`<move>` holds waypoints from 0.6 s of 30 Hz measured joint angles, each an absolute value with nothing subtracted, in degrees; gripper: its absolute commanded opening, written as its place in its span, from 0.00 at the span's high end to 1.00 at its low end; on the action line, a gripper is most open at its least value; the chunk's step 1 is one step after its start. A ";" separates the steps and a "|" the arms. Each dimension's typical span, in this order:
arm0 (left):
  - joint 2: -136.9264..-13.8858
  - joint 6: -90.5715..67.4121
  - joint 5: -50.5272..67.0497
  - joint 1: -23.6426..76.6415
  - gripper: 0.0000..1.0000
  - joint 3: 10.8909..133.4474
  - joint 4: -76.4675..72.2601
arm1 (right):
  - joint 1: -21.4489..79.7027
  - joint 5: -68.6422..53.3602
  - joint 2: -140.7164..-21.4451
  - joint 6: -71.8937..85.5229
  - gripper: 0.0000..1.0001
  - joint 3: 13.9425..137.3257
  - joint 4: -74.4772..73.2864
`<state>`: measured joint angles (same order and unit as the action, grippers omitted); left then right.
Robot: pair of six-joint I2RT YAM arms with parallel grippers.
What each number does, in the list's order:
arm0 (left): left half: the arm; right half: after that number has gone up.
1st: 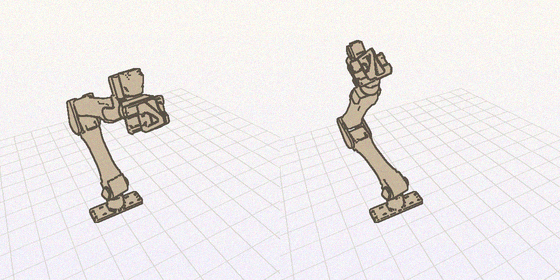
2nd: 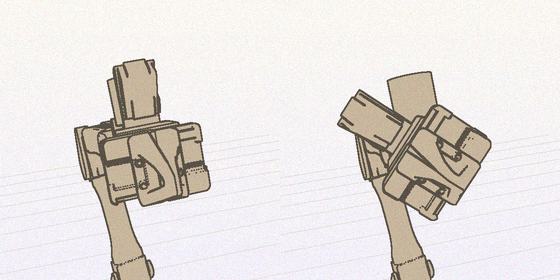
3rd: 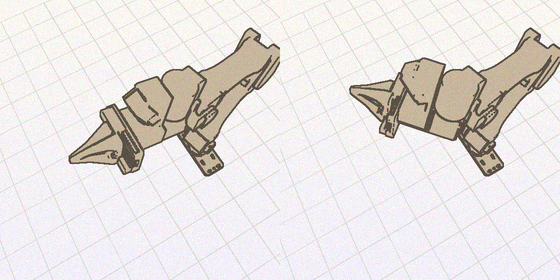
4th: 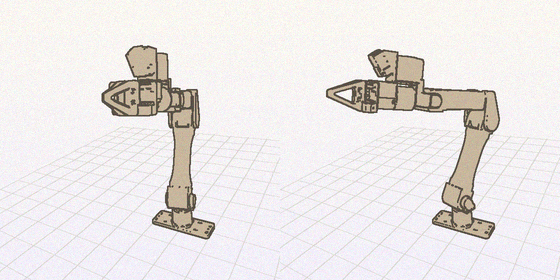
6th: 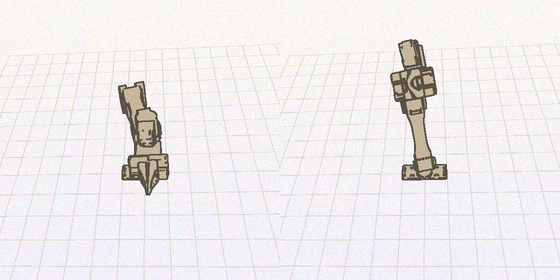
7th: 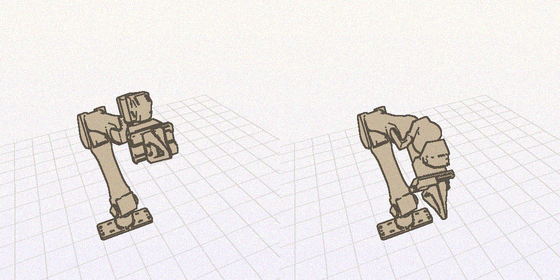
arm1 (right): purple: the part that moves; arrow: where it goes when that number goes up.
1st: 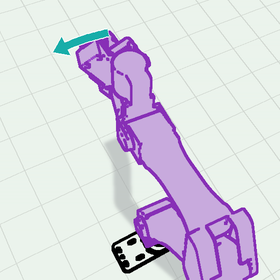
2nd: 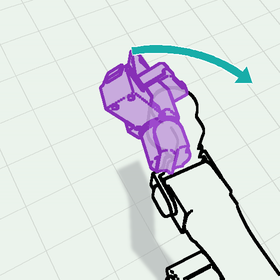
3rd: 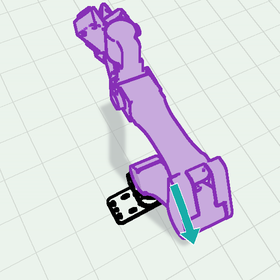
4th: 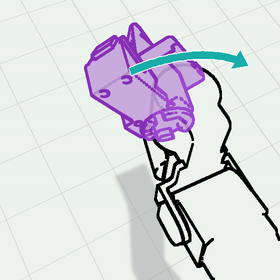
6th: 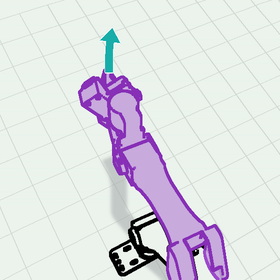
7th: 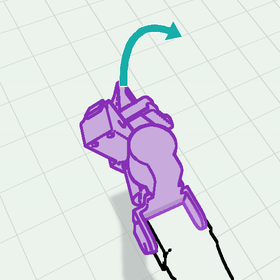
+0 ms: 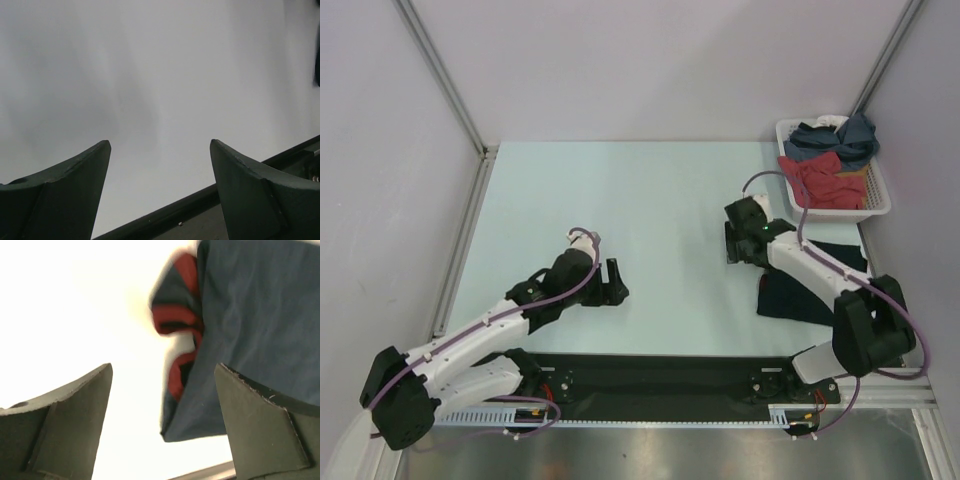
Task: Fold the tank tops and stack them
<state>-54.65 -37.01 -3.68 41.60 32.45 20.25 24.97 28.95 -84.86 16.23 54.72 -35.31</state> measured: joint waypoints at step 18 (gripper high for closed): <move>-59.13 -36.95 -5.89 41.58 0.14 36.56 19.03 | -6.28 27.20 -93.58 34.92 0.12 90.08 -24.69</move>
<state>-59.13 -36.95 -5.89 41.58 36.56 19.03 -6.28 27.20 -93.58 34.92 90.08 -24.69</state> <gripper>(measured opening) 0.855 0.873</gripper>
